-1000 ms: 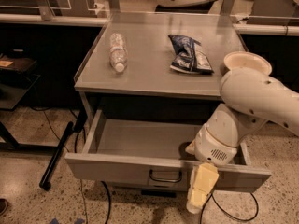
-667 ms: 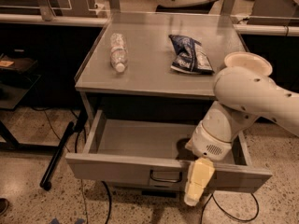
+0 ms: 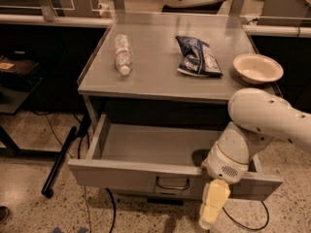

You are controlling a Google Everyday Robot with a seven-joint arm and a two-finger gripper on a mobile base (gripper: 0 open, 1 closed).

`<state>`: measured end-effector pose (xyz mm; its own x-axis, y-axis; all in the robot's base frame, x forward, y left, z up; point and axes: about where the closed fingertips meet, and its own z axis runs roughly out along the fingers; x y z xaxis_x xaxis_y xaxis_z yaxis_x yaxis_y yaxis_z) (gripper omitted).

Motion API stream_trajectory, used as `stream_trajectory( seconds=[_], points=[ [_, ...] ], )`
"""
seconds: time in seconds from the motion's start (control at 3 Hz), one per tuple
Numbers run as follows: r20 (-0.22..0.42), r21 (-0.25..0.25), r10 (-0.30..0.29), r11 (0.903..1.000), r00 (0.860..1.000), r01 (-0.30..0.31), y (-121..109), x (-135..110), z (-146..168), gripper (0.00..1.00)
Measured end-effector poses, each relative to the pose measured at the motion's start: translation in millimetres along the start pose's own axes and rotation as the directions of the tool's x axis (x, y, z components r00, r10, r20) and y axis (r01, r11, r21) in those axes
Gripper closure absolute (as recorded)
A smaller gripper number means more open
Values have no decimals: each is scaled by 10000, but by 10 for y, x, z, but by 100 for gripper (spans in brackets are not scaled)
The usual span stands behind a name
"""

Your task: Open top drawer

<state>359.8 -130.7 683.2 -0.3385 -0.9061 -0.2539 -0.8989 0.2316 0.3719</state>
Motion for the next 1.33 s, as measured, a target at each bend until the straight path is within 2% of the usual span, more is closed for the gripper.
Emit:
stream_trajectory(
  seconds=[0.33,0.67,1.0,1.33],
  points=[
    [222,-164,108,9998,9997,-104,98,117,12,0],
    [465,-288,-28,9996,9989,41,298,161,-75,0],
    [771,-583,-123,9982,9969,168,742,306,-206,0],
    [779,-587,-112,9982,9969,158,759,315,-212,0]
  ],
)
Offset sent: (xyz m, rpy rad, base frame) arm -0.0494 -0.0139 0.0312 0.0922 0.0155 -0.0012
